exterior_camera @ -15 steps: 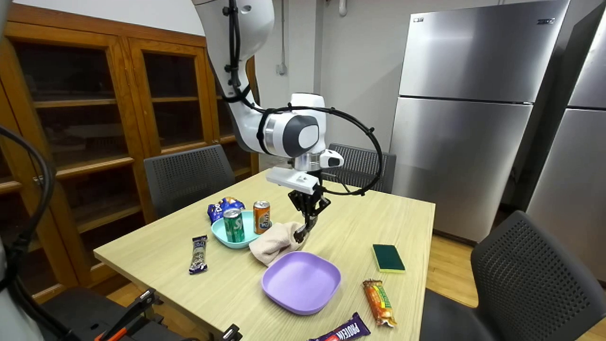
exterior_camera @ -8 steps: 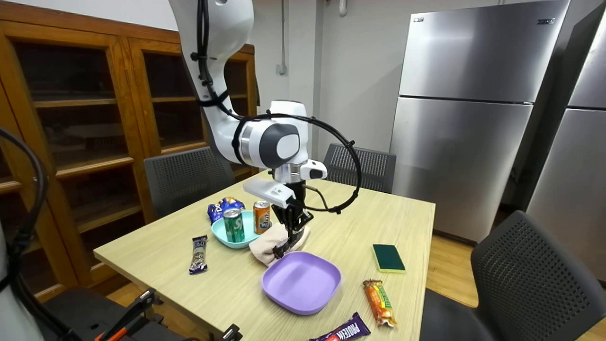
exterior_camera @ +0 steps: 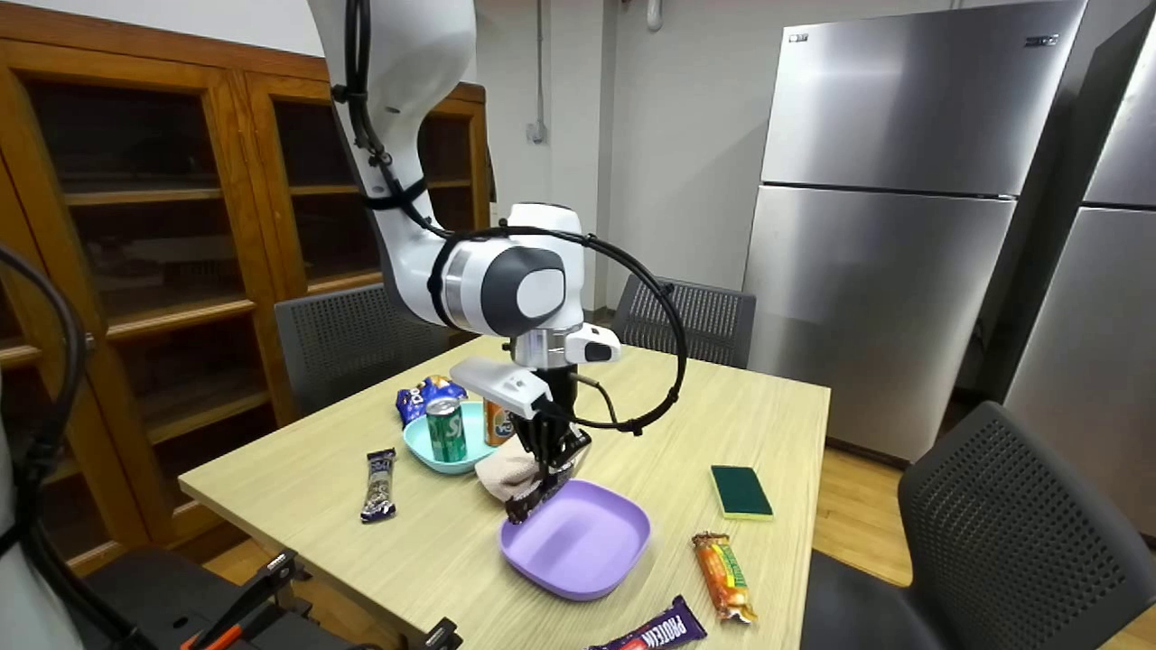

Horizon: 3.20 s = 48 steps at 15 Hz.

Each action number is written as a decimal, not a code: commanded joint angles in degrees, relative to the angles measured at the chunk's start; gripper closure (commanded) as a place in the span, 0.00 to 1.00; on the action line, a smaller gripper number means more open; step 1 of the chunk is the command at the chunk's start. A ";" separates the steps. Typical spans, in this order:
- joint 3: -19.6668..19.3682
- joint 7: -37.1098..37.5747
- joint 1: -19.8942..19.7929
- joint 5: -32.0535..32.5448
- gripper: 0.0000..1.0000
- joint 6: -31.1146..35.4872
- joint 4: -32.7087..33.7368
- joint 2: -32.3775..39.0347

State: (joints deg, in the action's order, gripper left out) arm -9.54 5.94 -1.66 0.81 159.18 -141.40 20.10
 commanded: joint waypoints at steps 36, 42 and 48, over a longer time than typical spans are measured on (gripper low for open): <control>-3.75 -1.01 -1.88 4.44 0.00 -4.06 7.34 -0.36; -3.88 -10.77 -6.33 8.63 0.00 -6.64 9.65 0.97; -1.24 -26.84 -12.65 8.17 0.00 -9.10 15.57 4.98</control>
State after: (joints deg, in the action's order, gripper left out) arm -12.77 -15.40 -11.05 8.33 153.64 -130.58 22.37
